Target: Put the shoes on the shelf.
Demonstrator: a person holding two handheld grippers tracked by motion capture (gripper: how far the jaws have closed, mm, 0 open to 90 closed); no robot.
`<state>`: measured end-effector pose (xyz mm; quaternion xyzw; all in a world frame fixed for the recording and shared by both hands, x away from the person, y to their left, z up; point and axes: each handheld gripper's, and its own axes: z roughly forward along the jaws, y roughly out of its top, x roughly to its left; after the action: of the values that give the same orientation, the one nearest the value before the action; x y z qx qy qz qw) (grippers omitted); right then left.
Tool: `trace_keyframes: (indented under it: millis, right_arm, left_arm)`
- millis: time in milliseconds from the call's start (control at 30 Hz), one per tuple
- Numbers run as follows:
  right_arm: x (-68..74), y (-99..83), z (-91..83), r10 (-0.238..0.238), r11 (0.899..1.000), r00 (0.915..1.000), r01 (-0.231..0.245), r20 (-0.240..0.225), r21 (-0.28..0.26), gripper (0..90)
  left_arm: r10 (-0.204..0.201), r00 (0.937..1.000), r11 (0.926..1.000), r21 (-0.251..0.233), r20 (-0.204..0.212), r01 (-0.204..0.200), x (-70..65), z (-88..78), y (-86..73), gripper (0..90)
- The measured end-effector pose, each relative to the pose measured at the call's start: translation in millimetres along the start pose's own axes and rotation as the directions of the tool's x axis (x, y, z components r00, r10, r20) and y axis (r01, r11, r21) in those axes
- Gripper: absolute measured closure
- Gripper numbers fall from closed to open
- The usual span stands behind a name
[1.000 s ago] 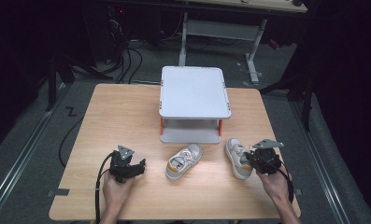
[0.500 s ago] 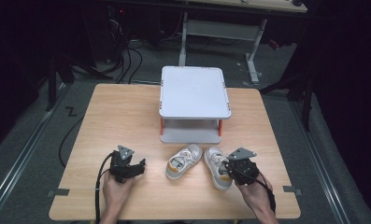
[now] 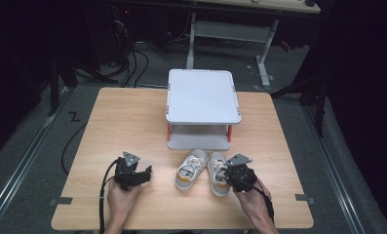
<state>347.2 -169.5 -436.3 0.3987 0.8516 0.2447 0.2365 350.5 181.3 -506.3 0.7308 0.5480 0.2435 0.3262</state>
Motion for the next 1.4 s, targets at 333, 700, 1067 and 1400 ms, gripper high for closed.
trace_keyframes:
  millis: [333, 700, 1067, 1400]
  right_arm:
    - [4.0, 7.1, 6.5, 0.017, 1.0, 0.9994, -0.018, -0.03, -0.024, 77.7]
    - [-15.0, -6.7, 4.9, 0.116, 0.983, 0.9783, -0.138, -0.172, -0.122, 50.1]
    - [-54.4, -27.2, -6.8, 0.185, 0.941, 0.9714, -0.219, -0.148, -0.258, 44.3]
    - [-97.9, -54.6, 22.7, 0.291, 0.934, 0.9559, -0.293, -0.041, -0.206, 45.9]
  left_arm:
    - [0.0, 1.0, 1.0, 0.001, -0.001, 0.0, -0.2, 0.1, 0.2, 26.9]
    - [-0.004, 1.0, 1.0, 0.001, -0.001, 0.004, -0.1, 0.1, 0.2, 27.3]
    - [-0.009, 1.0, 0.9999, 0.007, -0.001, 0.009, -1.0, 0.8, 1.0, 24.1]
    - [-0.044, 0.9987, 0.9989, -0.017, 0.026, 0.045, -2.1, -6.5, 4.6, 28.8]
